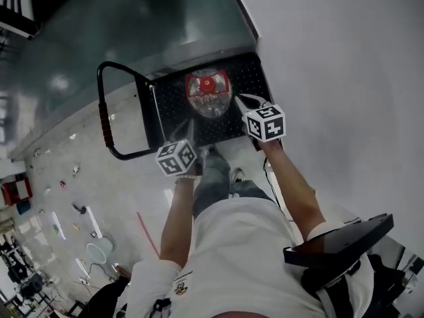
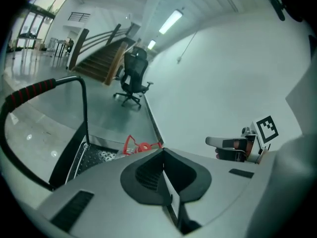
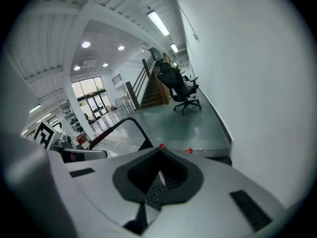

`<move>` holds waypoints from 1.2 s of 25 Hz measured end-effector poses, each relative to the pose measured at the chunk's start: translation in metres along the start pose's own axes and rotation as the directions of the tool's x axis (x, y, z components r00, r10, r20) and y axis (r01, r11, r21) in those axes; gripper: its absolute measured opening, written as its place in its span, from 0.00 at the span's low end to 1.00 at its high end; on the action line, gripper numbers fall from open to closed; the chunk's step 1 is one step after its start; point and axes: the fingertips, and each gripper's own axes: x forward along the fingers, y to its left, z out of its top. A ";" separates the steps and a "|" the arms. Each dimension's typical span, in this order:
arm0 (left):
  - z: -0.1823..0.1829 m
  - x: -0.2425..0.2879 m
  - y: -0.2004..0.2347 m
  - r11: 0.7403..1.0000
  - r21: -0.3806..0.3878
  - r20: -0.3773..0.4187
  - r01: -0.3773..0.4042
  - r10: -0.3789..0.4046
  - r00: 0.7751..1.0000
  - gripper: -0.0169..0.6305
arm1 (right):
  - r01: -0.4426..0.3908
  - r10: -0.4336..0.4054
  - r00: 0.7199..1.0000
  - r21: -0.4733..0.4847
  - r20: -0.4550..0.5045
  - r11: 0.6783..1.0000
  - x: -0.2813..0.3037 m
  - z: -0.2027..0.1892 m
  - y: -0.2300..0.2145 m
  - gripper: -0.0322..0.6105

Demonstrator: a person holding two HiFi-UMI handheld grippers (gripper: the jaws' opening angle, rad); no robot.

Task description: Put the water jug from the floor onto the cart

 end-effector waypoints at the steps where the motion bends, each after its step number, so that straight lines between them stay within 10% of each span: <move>1: -0.002 -0.011 -0.012 1.000 0.006 0.010 0.004 -0.004 1.000 0.03 | -0.012 0.012 1.000 -0.006 0.017 1.000 -0.015 0.001 0.006 0.07; 17: -0.004 -0.146 -0.118 0.991 0.120 0.110 0.059 -0.072 0.991 0.03 | -0.079 0.073 0.987 0.041 0.144 0.996 -0.160 0.000 0.089 0.07; 30: -0.008 -0.200 -0.085 0.992 0.110 0.096 0.064 -0.075 0.993 0.03 | -0.010 -0.007 0.986 0.103 0.166 0.995 -0.175 -0.016 0.145 0.07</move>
